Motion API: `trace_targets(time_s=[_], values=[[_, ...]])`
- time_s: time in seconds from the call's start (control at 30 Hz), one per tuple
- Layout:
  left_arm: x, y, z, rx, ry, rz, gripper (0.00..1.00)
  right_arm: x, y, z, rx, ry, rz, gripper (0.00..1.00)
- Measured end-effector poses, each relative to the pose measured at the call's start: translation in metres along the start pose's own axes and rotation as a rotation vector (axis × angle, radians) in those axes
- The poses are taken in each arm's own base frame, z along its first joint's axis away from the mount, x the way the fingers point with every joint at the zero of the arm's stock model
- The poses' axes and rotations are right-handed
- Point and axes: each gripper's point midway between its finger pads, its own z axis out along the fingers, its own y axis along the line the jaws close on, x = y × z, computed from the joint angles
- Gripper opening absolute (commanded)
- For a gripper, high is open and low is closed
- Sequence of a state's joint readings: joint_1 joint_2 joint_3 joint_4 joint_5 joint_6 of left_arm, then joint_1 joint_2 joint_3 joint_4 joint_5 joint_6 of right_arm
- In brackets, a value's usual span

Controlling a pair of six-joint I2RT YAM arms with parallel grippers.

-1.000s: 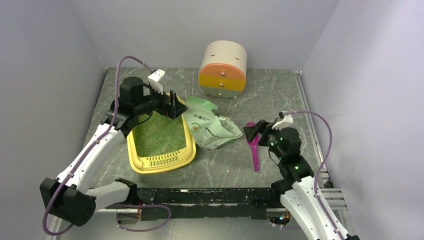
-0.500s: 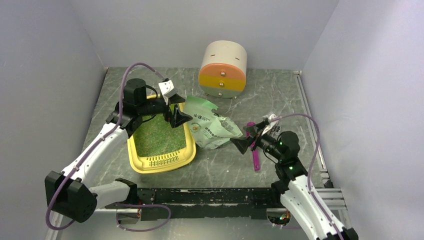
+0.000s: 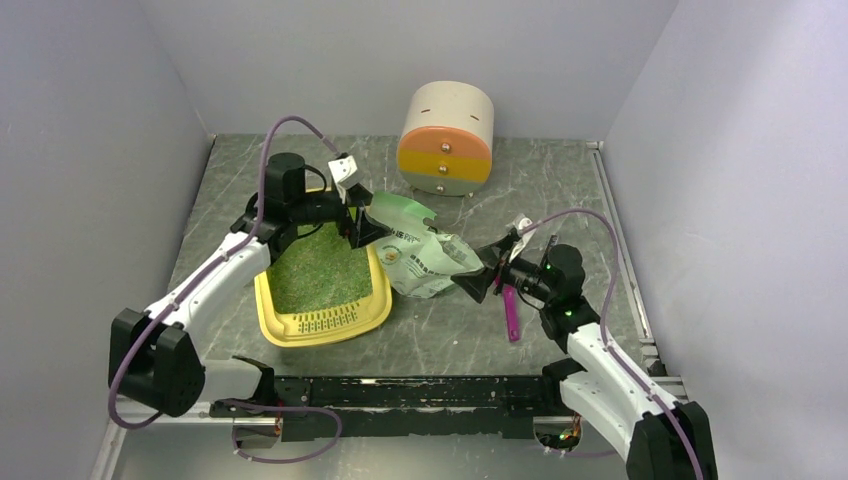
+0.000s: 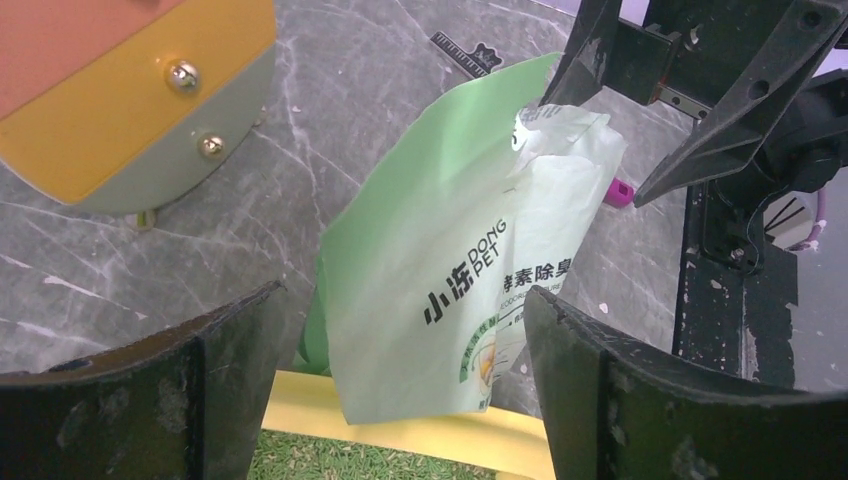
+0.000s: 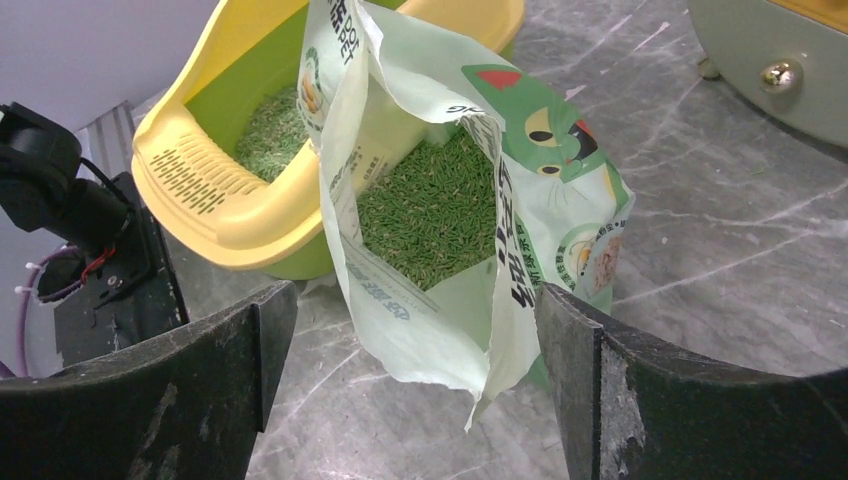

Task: Fill the litter box with clean litter
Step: Close the cat litter bag at the center of the board.

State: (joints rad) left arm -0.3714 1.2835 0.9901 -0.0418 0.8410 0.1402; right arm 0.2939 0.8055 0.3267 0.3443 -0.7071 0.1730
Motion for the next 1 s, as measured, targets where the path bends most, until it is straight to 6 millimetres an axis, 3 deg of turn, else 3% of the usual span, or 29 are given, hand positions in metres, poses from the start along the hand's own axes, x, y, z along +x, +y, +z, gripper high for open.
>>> trace_targets(time_s=[0.37,0.5,0.57,0.6,0.63,0.67,1.0], values=[[0.033,0.004,0.024,0.113,0.088,-0.151,0.58,0.005,0.001,0.010,-0.056,0.010,0.020,0.77],[0.032,0.000,0.023,0.138,0.080,-0.167,0.30,0.016,-0.001,0.014,-0.074,0.045,0.039,0.58],[0.030,0.000,0.022,0.148,0.073,-0.173,0.13,0.017,-0.003,0.016,-0.076,0.056,0.046,0.38],[0.030,0.000,0.022,0.155,0.069,-0.173,0.07,0.016,-0.003,0.016,-0.076,0.054,0.044,0.22],[0.030,0.001,0.022,0.159,0.067,-0.180,0.05,0.015,-0.003,0.017,-0.077,0.050,0.041,0.09],[0.030,0.002,0.022,0.165,0.065,-0.188,0.05,0.012,-0.003,0.017,-0.077,0.042,0.036,0.02],[0.029,0.021,0.022,0.181,0.085,-0.246,0.05,-0.006,-0.008,0.017,-0.068,0.051,0.106,0.00]])
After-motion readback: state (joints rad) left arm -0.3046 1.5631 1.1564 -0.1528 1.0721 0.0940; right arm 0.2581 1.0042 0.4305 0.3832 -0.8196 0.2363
